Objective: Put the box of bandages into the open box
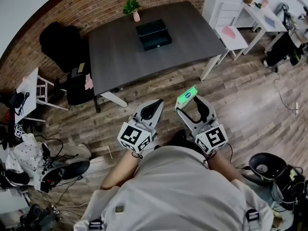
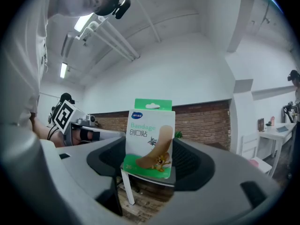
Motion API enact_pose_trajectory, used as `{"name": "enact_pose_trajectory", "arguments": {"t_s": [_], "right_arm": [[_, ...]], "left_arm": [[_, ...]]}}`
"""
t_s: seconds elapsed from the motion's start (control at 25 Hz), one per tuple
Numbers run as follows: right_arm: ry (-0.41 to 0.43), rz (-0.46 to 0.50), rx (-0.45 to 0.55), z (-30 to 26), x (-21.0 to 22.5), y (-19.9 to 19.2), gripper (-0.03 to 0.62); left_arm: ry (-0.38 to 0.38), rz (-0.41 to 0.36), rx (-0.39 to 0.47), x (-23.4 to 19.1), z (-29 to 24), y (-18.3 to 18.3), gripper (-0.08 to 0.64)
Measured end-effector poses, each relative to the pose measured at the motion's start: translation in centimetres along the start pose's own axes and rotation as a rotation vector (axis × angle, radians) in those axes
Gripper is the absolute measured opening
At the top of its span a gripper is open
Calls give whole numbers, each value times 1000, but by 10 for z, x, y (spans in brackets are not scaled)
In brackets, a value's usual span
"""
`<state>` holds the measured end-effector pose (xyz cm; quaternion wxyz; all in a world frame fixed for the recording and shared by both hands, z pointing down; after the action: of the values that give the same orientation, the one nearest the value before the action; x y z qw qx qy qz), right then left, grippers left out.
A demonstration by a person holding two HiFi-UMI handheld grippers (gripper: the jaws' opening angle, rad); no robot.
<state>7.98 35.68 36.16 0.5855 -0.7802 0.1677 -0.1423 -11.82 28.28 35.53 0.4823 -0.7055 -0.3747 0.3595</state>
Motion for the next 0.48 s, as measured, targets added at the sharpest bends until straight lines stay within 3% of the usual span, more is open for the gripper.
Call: {"name": "enact_pose_trajectory", "arguments": {"t_s": [0.28,0.48], "right_arm": [[33,5,20,5,88,10,301],[63,-4,19,-3,127,8,301]], "left_arm": [[23,-19,-13,15,-75,28,17],[44,-15,-29,16,-110,37,15]]}}
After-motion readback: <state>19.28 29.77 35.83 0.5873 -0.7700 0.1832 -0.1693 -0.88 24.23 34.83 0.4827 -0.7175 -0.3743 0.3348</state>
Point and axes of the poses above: the fingertips, and each gripper's own axes: z backward along the fingers, x to its right, y out of its top, the point moved 9 cm from there along z, backward along the fingers, and after that the axes turned 14 degrees about -x, right-handed, at the moved point
